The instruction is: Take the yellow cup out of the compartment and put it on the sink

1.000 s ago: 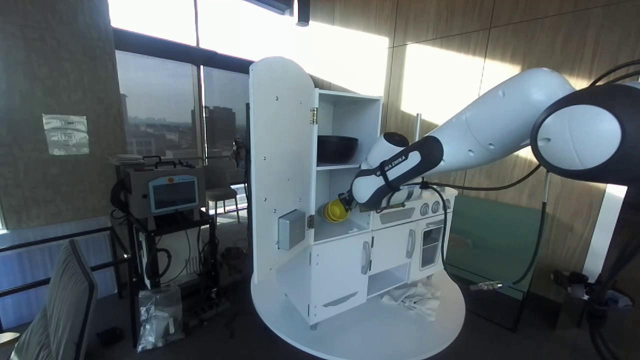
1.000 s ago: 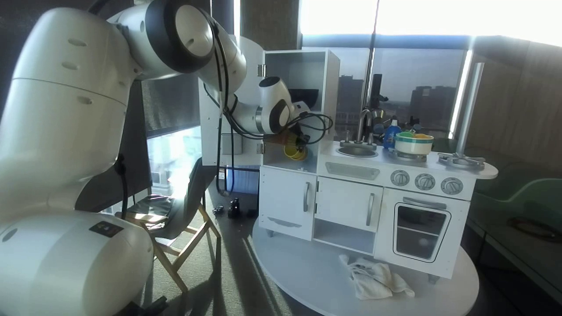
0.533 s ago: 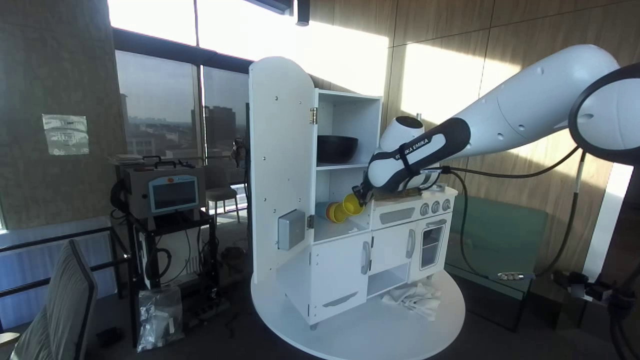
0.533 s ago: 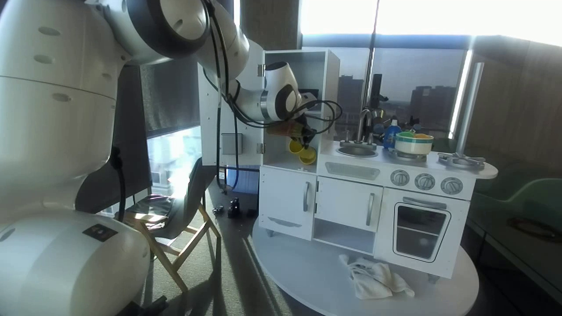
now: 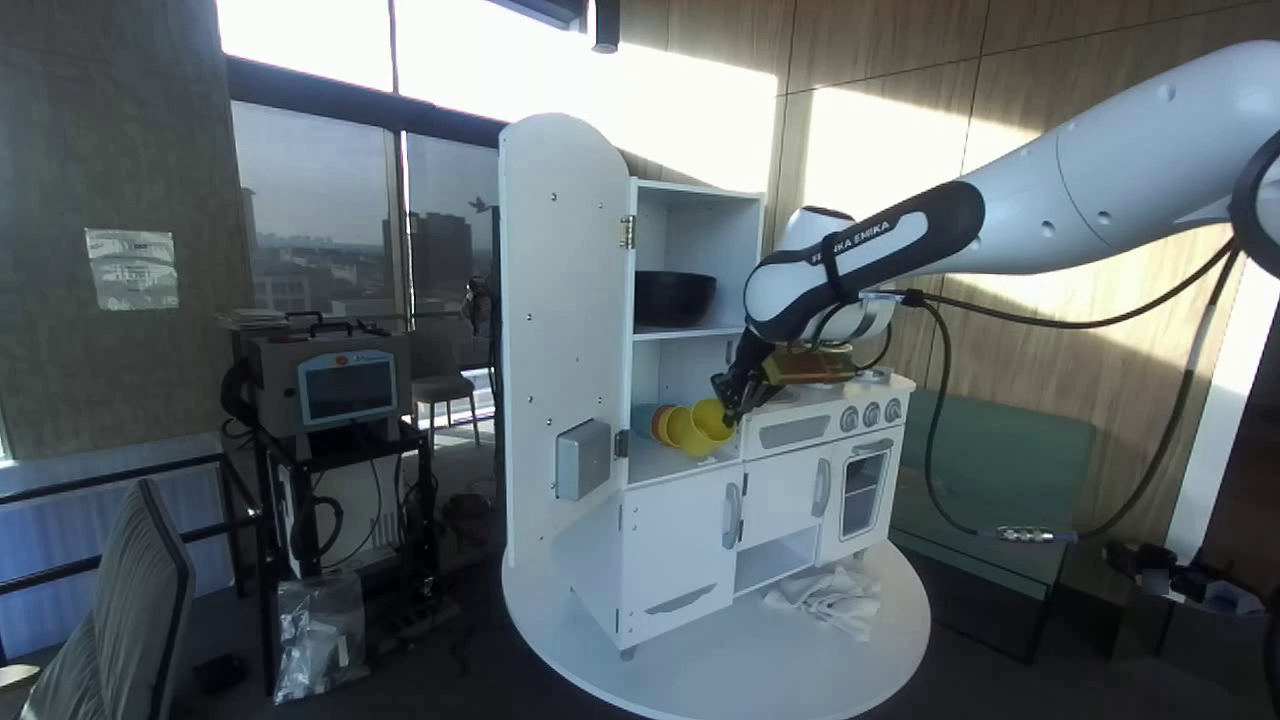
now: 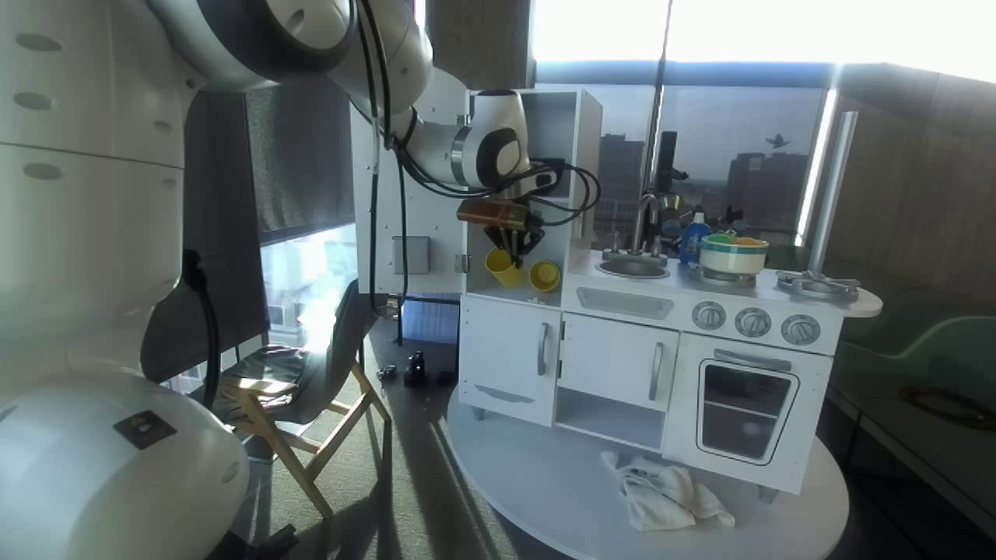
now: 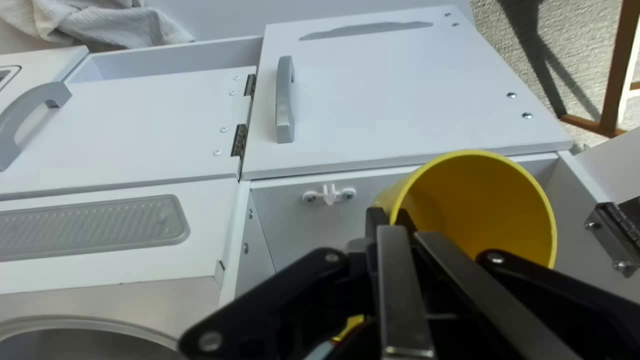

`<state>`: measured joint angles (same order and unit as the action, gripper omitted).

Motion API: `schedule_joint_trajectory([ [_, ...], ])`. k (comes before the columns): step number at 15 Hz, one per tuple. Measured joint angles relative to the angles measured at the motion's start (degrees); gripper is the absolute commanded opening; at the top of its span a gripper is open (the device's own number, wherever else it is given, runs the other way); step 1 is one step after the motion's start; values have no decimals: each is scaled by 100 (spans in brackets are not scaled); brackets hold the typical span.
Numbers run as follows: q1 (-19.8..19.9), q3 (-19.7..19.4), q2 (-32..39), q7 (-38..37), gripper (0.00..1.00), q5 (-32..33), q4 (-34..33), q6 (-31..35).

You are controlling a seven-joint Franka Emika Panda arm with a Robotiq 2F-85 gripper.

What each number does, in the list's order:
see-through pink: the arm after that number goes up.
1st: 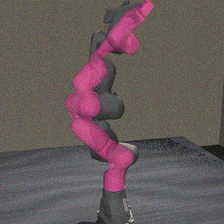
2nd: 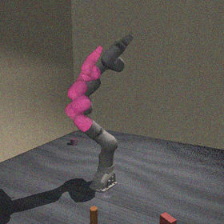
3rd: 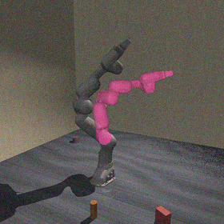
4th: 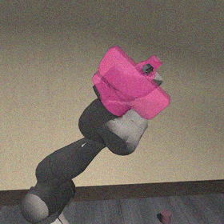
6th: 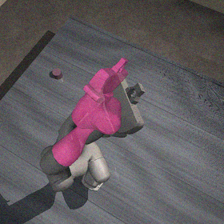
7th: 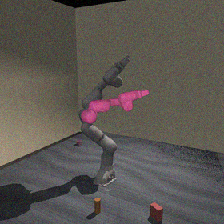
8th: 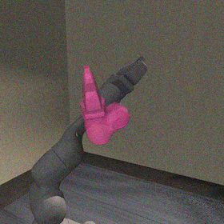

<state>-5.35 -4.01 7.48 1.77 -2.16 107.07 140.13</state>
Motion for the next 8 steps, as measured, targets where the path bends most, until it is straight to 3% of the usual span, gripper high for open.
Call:
schedule_joint_trajectory([
  [4, 220, 37, -556, 40, 4, 276, 10, -1446],
  [8, 579, -32, -955, 39, 6, 553, 6, -2302],
])
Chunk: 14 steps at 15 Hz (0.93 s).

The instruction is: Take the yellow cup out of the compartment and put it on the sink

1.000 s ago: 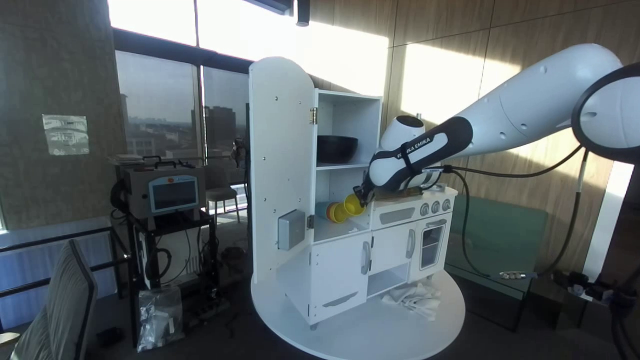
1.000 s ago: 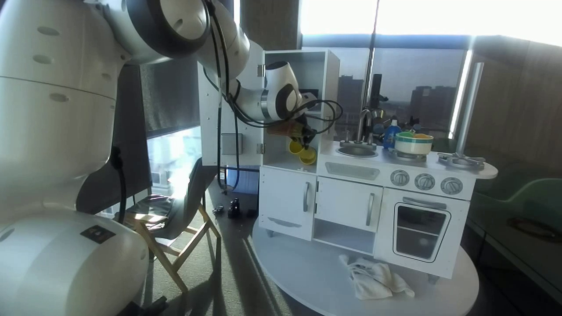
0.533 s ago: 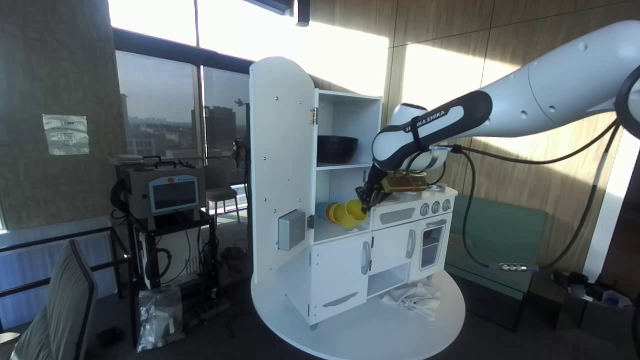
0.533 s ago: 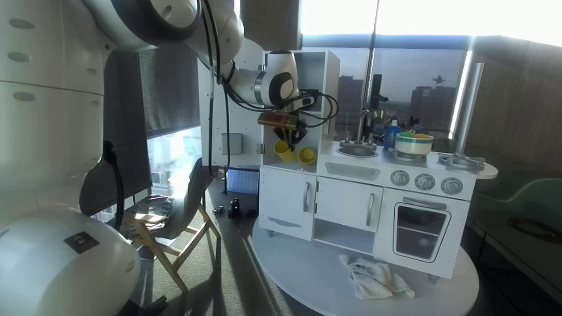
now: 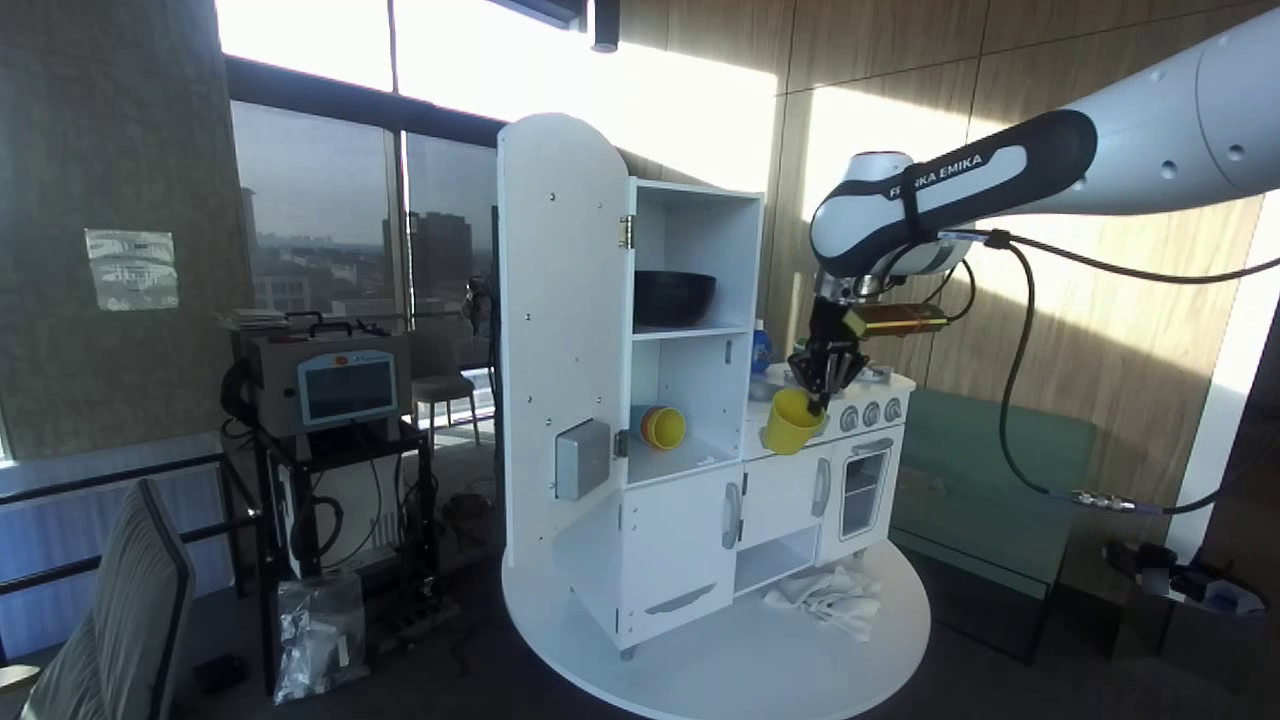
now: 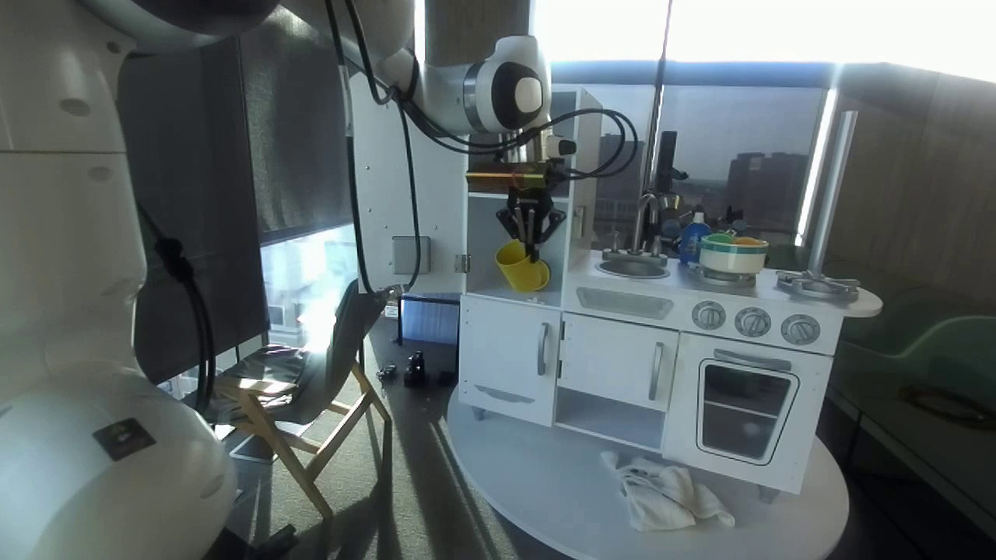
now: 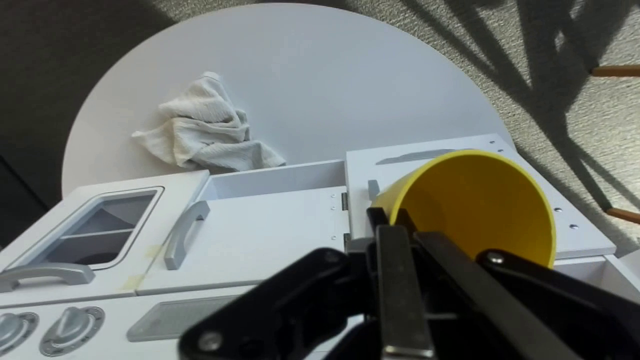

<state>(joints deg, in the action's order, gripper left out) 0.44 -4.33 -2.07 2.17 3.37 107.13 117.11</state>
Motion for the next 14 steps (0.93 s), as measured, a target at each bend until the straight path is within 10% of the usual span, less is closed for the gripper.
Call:
schedule_joint_trajectory([
  [14, 510, -224, 899, 95, 7, 176, -1982, -1666],
])
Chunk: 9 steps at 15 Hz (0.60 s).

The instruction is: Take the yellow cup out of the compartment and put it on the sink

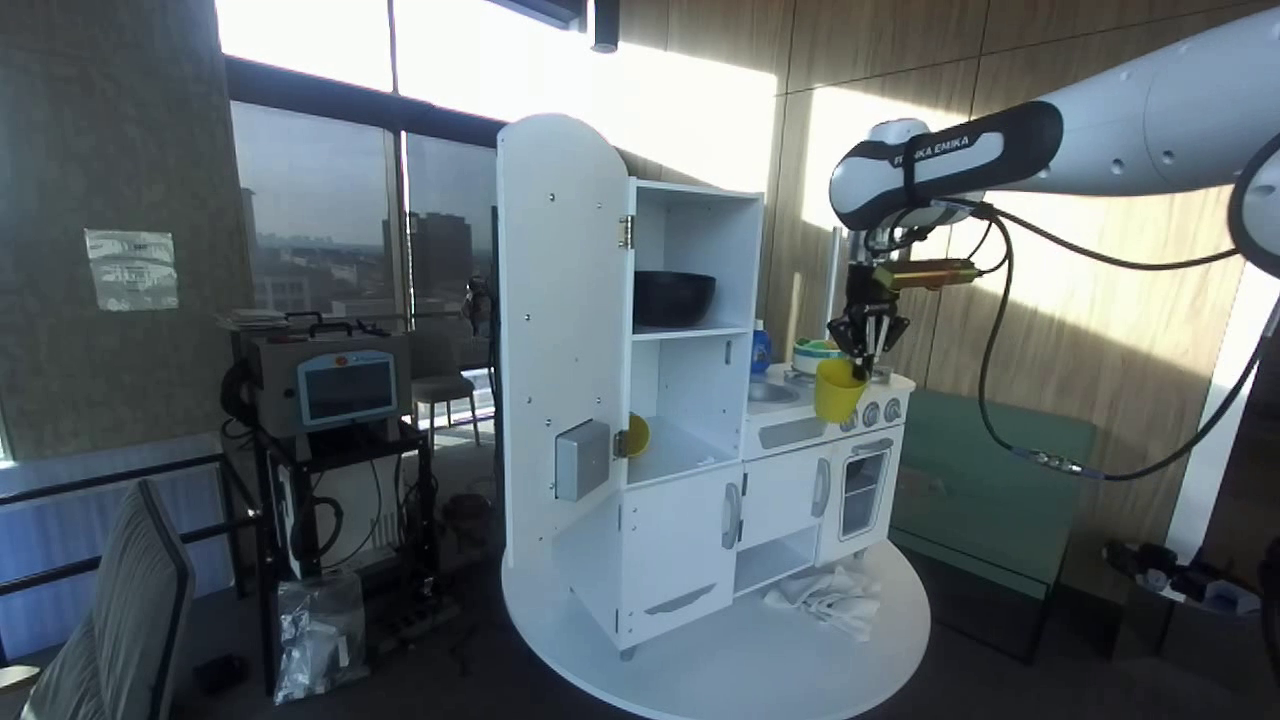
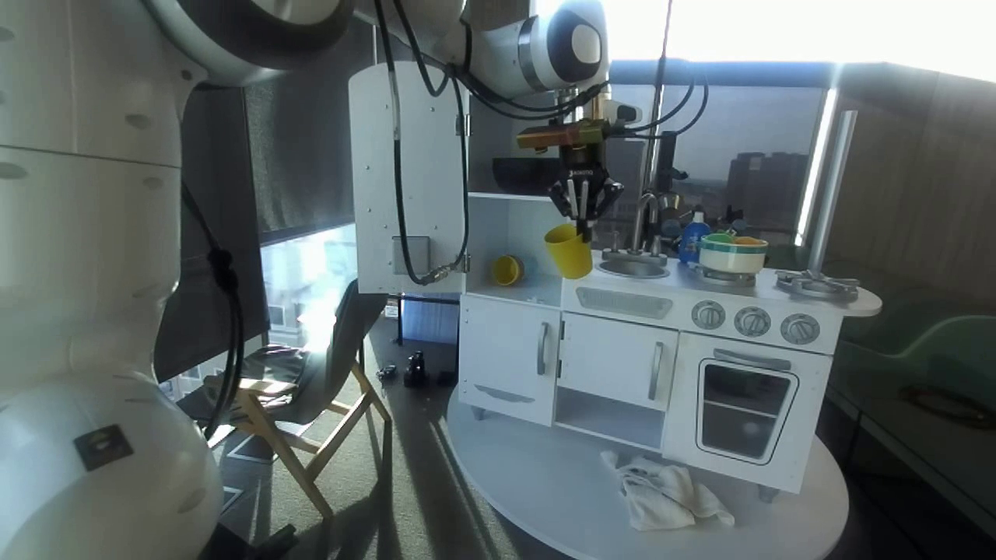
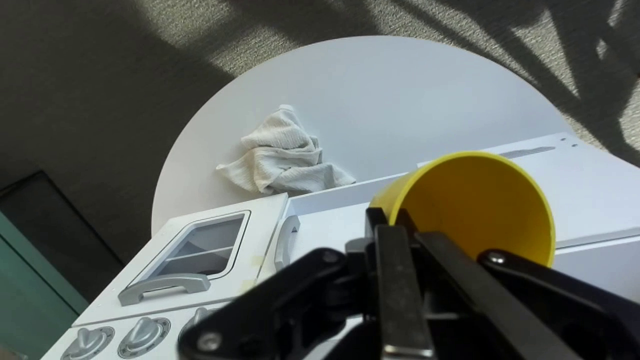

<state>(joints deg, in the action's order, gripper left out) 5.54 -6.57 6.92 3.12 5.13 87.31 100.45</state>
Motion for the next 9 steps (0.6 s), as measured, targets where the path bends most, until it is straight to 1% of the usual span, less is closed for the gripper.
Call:
schedule_joint_trajectory([
  [9, -16, 35, 1546, 53, 7, 74, -2169, -69],
])
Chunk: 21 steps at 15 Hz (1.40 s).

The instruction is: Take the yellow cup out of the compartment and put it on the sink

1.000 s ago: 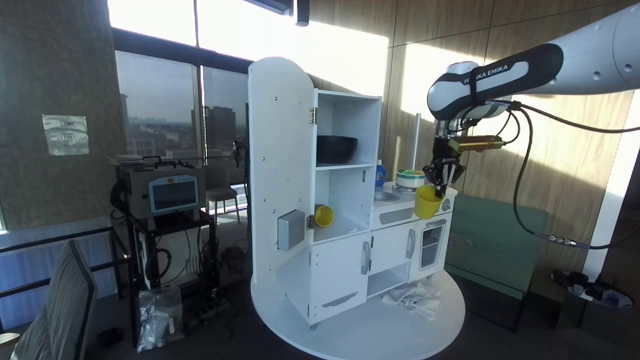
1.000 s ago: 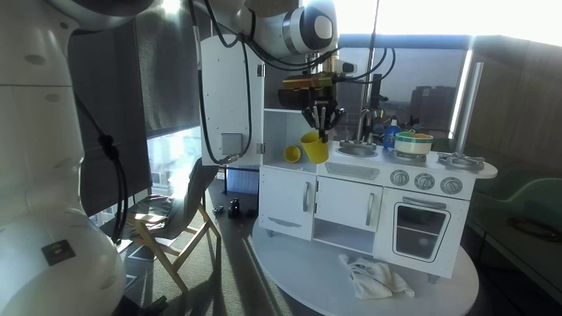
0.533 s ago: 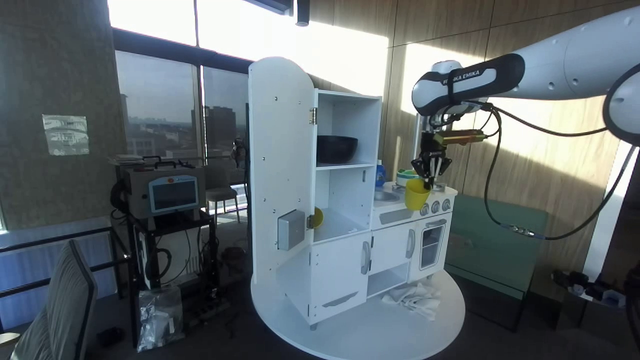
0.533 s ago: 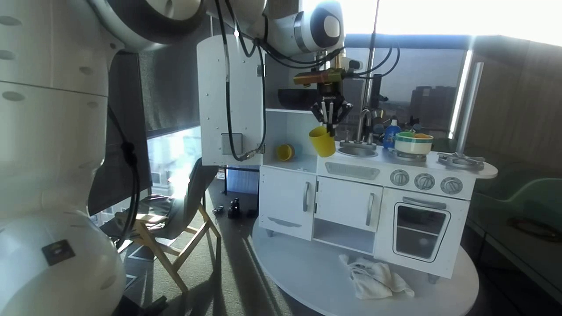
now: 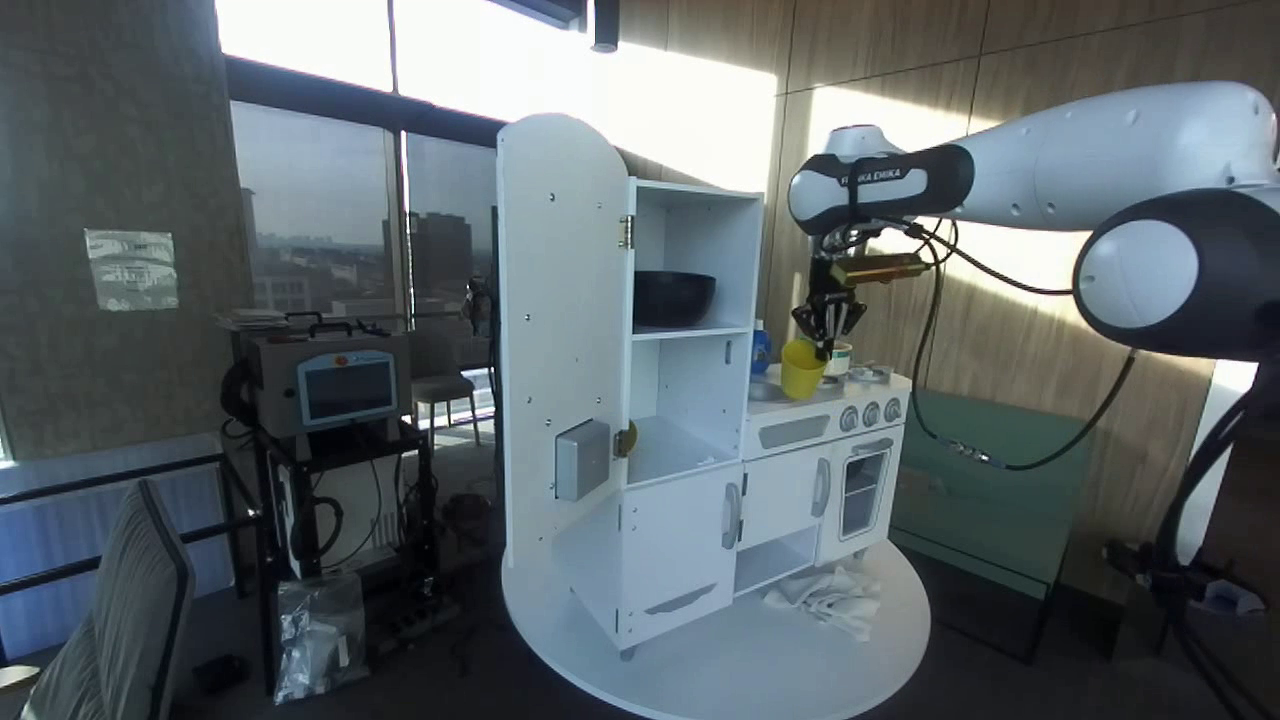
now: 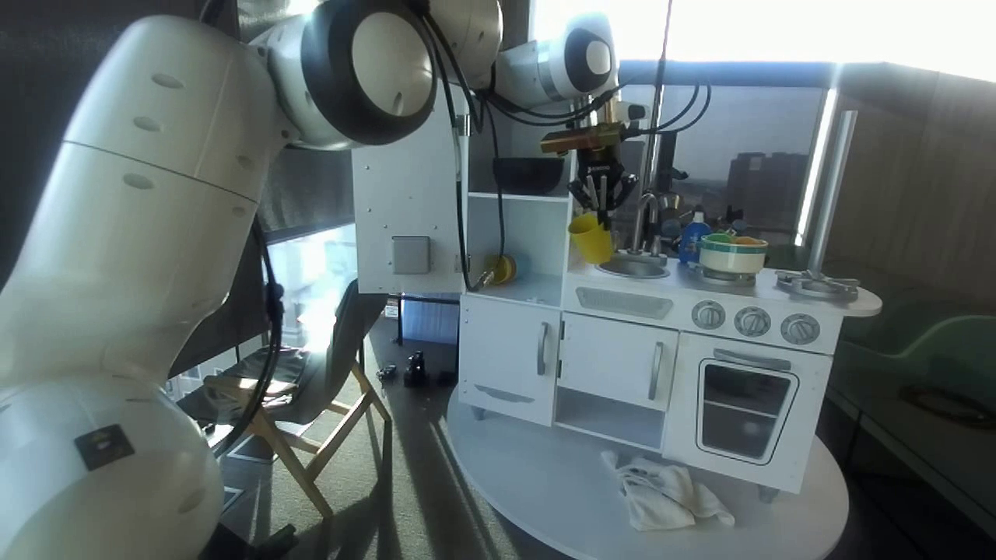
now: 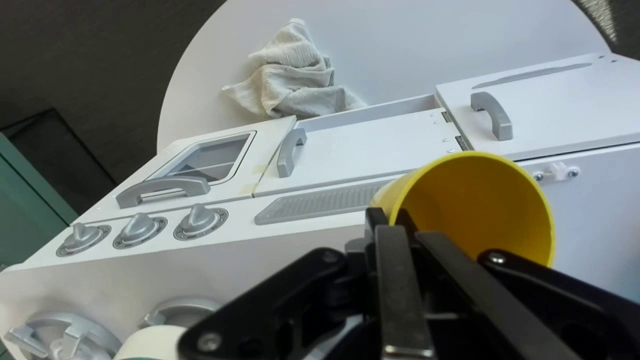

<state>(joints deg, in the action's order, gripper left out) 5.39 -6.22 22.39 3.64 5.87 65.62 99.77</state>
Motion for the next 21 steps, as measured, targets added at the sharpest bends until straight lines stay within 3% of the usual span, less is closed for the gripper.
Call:
schedule_joint_trajectory([
  [5, -51, 14, 862, 3, 5, 112, -1074, -17],
  [14, 82, -130, 2415, -233, 5, 212, -2831, 530],
  [15, 96, -156, 2534, -261, 31, 212, -2955, 538],
  [17, 106, -202, 2712, -306, 38, 212, -3113, 573],
  [21, 98, -217, 2869, -358, 69, 212, -3284, 628],
])
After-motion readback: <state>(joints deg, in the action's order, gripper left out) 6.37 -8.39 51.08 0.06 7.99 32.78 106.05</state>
